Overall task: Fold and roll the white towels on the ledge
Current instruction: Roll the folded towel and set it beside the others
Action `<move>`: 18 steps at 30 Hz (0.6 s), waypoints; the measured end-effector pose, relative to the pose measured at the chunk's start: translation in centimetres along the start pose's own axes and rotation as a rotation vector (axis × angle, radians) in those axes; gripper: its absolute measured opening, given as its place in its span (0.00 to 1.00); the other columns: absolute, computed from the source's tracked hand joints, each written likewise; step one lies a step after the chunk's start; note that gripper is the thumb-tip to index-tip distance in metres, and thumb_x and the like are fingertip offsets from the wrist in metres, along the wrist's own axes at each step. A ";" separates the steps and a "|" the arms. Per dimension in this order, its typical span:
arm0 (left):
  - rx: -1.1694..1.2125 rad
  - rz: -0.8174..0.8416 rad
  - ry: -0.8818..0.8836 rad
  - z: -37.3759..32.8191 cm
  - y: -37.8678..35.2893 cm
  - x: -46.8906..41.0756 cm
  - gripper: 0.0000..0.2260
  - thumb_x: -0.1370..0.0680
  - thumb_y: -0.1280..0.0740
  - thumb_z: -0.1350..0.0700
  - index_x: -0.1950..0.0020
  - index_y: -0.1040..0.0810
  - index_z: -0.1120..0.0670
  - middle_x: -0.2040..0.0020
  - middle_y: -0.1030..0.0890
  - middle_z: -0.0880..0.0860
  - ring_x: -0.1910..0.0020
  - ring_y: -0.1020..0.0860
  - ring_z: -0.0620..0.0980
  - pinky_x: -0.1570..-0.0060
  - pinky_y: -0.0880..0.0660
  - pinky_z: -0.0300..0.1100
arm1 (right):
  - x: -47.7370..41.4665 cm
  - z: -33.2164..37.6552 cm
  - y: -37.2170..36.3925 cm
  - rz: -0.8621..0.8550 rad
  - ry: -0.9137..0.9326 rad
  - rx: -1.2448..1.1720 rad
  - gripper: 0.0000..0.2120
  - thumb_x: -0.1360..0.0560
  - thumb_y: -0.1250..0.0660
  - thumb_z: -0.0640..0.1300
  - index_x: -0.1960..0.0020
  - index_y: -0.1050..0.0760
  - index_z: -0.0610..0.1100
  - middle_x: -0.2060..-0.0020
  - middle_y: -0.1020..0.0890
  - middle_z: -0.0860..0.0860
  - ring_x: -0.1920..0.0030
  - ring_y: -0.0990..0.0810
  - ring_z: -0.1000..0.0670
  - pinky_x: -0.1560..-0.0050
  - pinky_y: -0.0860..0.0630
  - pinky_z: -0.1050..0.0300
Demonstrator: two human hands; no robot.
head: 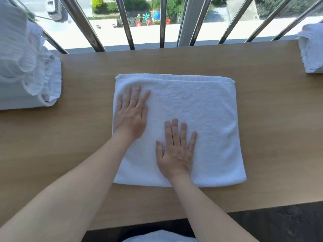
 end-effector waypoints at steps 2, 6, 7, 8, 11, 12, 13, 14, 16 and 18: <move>0.003 -0.011 0.033 1.7 0.7 -2.4 0.25 0.17 0.57 0.45 0.18 0.50 0.41 0.17 0.53 0.47 0.18 0.57 0.50 0.22 0.63 0.51 | 0.0 0.1 0.0 -0.035 0.019 0.000 0.32 0.20 0.46 0.57 0.19 0.46 0.47 0.19 0.47 0.50 0.20 0.51 0.43 0.24 0.54 0.31; 0.029 -0.033 0.052 3.3 1.5 -4.9 0.26 0.17 0.58 0.44 0.18 0.49 0.44 0.17 0.51 0.49 0.18 0.57 0.52 0.21 0.61 0.52 | -0.1 0.2 -0.1 -0.050 0.019 0.006 0.32 0.21 0.45 0.56 0.19 0.45 0.47 0.19 0.46 0.50 0.20 0.49 0.43 0.24 0.52 0.31; 0.013 -0.034 0.052 3.3 1.5 -4.9 0.25 0.16 0.57 0.44 0.18 0.49 0.45 0.17 0.52 0.49 0.18 0.57 0.53 0.21 0.62 0.51 | 0.0 0.2 -0.1 -0.050 0.019 0.008 0.32 0.21 0.46 0.56 0.19 0.44 0.46 0.19 0.45 0.49 0.20 0.49 0.43 0.24 0.52 0.31; 0.001 -0.032 0.058 3.2 1.4 -4.7 0.25 0.16 0.56 0.45 0.17 0.50 0.46 0.17 0.52 0.50 0.18 0.58 0.53 0.22 0.63 0.51 | 0.0 0.1 0.0 -0.049 0.016 0.010 0.32 0.21 0.46 0.55 0.19 0.44 0.47 0.20 0.45 0.49 0.20 0.49 0.43 0.24 0.52 0.31; 0.046 -0.034 0.057 1.4 0.7 -1.8 0.25 0.15 0.53 0.49 0.17 0.51 0.51 0.17 0.54 0.52 0.19 0.59 0.54 0.24 0.69 0.47 | -0.1 0.4 0.1 -0.032 0.007 0.011 0.31 0.20 0.46 0.53 0.19 0.45 0.47 0.20 0.45 0.50 0.20 0.49 0.43 0.24 0.51 0.31; 0.078 -0.024 0.029 0.2 0.2 0.1 0.26 0.15 0.53 0.50 0.17 0.51 0.53 0.17 0.54 0.53 0.19 0.59 0.54 0.24 0.69 0.46 | -0.1 0.4 0.1 -0.029 0.002 0.012 0.30 0.20 0.46 0.52 0.19 0.45 0.47 0.20 0.45 0.50 0.20 0.49 0.43 0.25 0.51 0.31; 0.102 -0.010 -0.009 -1.1 -0.4 2.7 0.26 0.15 0.52 0.51 0.17 0.50 0.55 0.17 0.53 0.54 0.19 0.58 0.54 0.23 0.67 0.47 | -0.2 0.3 0.1 -0.029 -0.004 0.009 0.30 0.20 0.46 0.51 0.19 0.44 0.47 0.20 0.44 0.50 0.20 0.49 0.44 0.25 0.51 0.31; 0.109 0.002 -0.053 -2.4 -1.2 5.7 0.26 0.16 0.52 0.52 0.18 0.48 0.56 0.17 0.52 0.54 0.18 0.56 0.54 0.21 0.64 0.48 | -0.2 0.3 0.1 -0.030 -0.009 0.003 0.29 0.20 0.47 0.51 0.19 0.44 0.47 0.20 0.44 0.50 0.20 0.49 0.44 0.24 0.51 0.31; 0.065 0.009 -0.114 -4.2 -3.0 11.8 0.25 0.16 0.52 0.52 0.18 0.45 0.56 0.17 0.49 0.55 0.18 0.52 0.56 0.20 0.55 0.54 | -0.1 0.3 0.0 -0.027 -0.013 -0.011 0.28 0.19 0.48 0.50 0.19 0.44 0.48 0.20 0.44 0.51 0.20 0.49 0.44 0.24 0.51 0.32; 0.002 0.013 -0.127 -4.5 -4.4 15.4 0.25 0.16 0.51 0.51 0.18 0.44 0.53 0.17 0.47 0.53 0.19 0.50 0.56 0.21 0.50 0.58 | -0.1 0.3 0.0 -0.020 -0.012 -0.016 0.28 0.19 0.49 0.49 0.19 0.45 0.47 0.20 0.44 0.51 0.20 0.49 0.45 0.24 0.53 0.33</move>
Point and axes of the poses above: each hand's wrist, its own x-axis away from the middle knuckle, its own y-axis out of the back of the hand, z = x × y, the point moved 8 cm from there along -x, towards the middle knuckle
